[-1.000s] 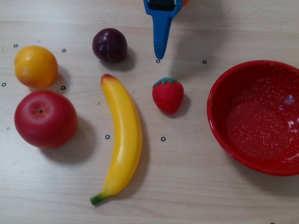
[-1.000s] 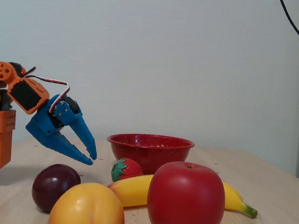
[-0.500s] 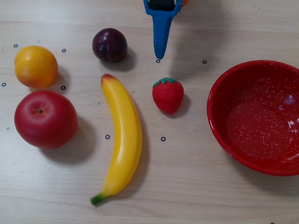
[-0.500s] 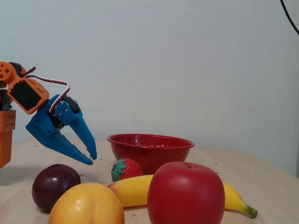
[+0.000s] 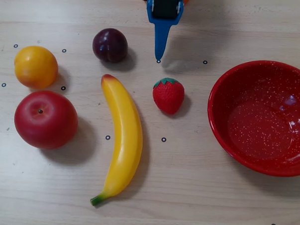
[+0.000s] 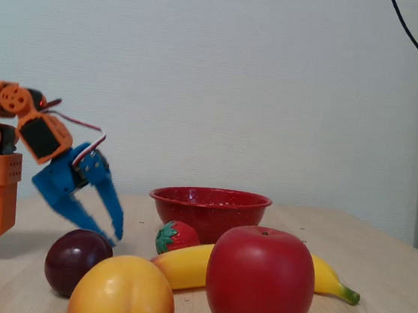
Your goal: Put plum in the red bowl.
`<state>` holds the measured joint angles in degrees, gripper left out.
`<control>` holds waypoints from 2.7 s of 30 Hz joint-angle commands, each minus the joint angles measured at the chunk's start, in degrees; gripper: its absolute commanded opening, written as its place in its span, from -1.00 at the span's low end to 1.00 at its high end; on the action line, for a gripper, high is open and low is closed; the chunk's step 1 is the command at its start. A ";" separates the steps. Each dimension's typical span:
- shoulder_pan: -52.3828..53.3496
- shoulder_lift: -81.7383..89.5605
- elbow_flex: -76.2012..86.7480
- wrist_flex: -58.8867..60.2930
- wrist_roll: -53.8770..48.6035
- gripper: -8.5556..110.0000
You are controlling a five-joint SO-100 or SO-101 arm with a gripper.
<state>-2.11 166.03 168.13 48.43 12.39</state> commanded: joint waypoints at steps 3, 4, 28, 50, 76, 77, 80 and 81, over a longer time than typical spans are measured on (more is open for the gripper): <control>-3.25 -7.82 -11.60 1.05 6.06 -0.85; -3.96 -9.76 -13.18 1.05 7.38 -0.85; -22.15 -49.48 -71.02 45.53 11.78 -0.58; -36.04 -51.06 -52.29 33.75 37.53 0.13; -38.76 -55.46 -44.56 25.22 41.66 0.13; -38.76 -55.46 -44.03 24.70 41.84 0.13; -38.67 -55.81 -42.98 23.47 42.10 0.13; -38.67 -55.90 -42.71 23.12 42.19 0.13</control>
<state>-39.55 109.25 127.53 72.42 53.35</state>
